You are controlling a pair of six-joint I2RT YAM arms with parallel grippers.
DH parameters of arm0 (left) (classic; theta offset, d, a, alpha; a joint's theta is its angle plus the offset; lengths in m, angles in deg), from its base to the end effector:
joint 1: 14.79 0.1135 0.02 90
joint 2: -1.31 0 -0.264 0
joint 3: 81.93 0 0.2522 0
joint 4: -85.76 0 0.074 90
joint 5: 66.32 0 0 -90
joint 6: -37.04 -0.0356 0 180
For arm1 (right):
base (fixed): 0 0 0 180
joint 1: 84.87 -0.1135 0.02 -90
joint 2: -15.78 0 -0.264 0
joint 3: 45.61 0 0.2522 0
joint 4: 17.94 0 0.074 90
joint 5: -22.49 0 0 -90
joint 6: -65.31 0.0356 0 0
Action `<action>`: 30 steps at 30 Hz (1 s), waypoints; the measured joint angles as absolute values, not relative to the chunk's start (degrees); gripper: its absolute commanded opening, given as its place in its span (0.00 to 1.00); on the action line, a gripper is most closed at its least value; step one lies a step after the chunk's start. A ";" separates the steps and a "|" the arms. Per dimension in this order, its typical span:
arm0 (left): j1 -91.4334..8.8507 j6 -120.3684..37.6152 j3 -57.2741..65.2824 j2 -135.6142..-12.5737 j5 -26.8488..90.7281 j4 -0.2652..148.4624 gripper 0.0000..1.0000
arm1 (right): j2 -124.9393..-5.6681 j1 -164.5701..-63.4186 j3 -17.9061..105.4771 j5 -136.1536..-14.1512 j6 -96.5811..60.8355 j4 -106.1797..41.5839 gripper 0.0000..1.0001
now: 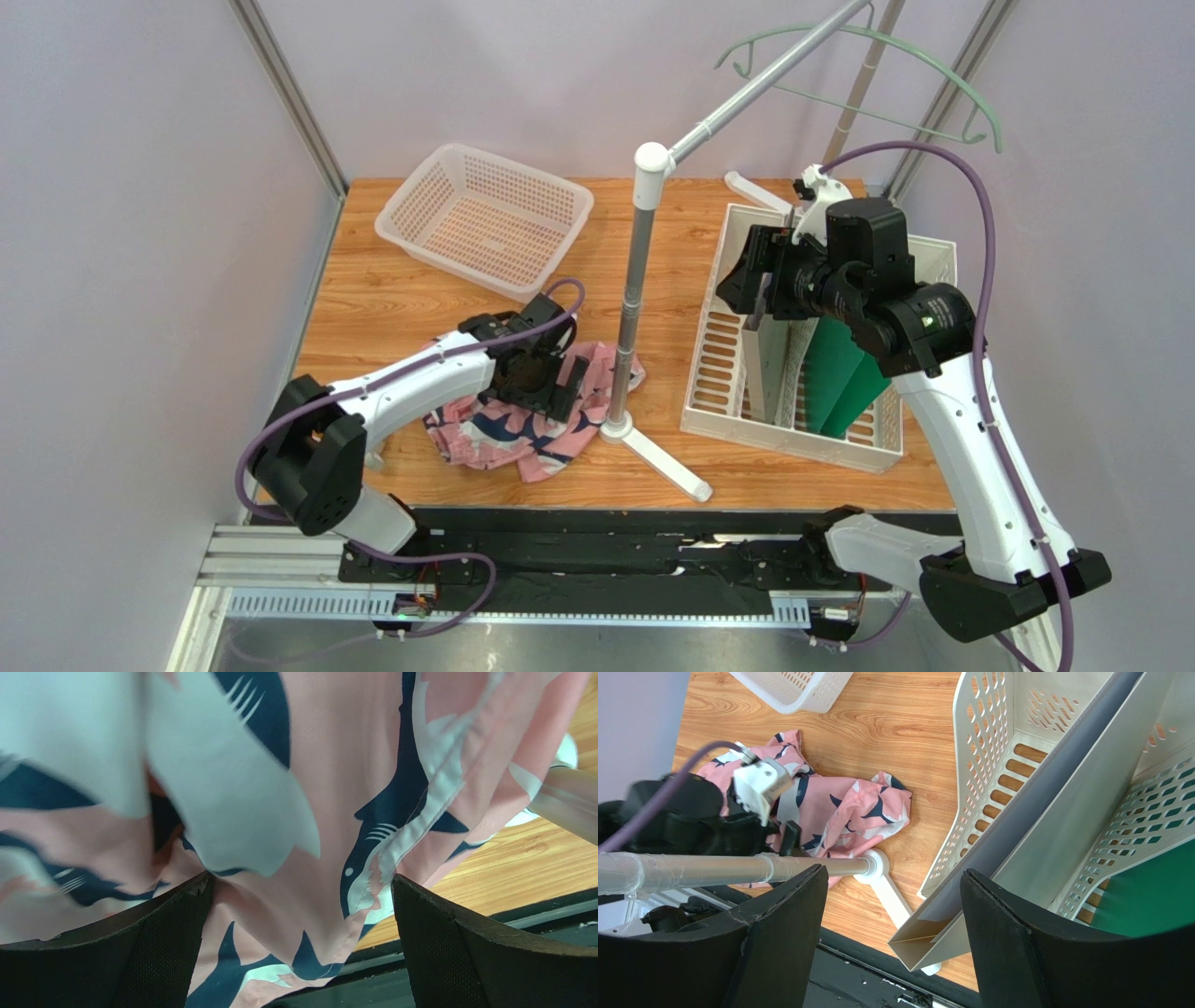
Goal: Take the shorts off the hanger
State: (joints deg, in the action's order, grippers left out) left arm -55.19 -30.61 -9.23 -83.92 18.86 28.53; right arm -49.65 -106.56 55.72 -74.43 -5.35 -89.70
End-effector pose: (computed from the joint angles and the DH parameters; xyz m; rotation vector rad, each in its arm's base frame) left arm 0.2168 -0.1806 0.2192 0.4173 2.7611 -0.1592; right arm 0.1872 0.0791 0.4374 -0.1152 2.2397 0.5284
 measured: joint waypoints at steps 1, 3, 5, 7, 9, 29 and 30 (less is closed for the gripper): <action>-55.83 -30.13 -9.71 -84.66 18.84 29.21 1.00 | -49.65 -106.56 55.72 -74.43 -5.35 -89.70 0.74; -56.75 -29.03 -11.22 -85.73 18.86 30.67 0.99 | -49.65 -106.56 55.72 -74.36 -5.33 -89.70 0.74; -57.25 -27.72 -13.53 -86.32 18.64 32.25 1.00 | -49.65 -106.56 55.72 -74.15 -5.33 -89.70 0.74; -57.25 -27.11 -14.34 -86.94 18.05 32.47 1.00 | -49.65 -106.56 55.72 -74.01 -5.31 -89.70 0.74; -57.25 -26.17 -14.47 -88.14 17.26 32.90 0.93 | -49.65 -106.56 55.72 -73.99 -5.31 -89.70 0.74; -53.80 -22.89 -12.64 -86.94 16.96 31.70 0.00 | -50.66 -106.56 57.47 -72.33 -6.47 -90.64 0.73; -53.23 -23.11 -10.30 -85.60 16.59 29.60 0.00 | -50.94 -106.56 57.86 -72.18 -6.60 -90.68 0.73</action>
State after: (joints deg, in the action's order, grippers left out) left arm -53.23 -23.11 -10.30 -85.60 16.59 29.60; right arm -50.94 -106.56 57.86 -72.18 -6.60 -90.68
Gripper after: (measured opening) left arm 0.008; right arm 0.738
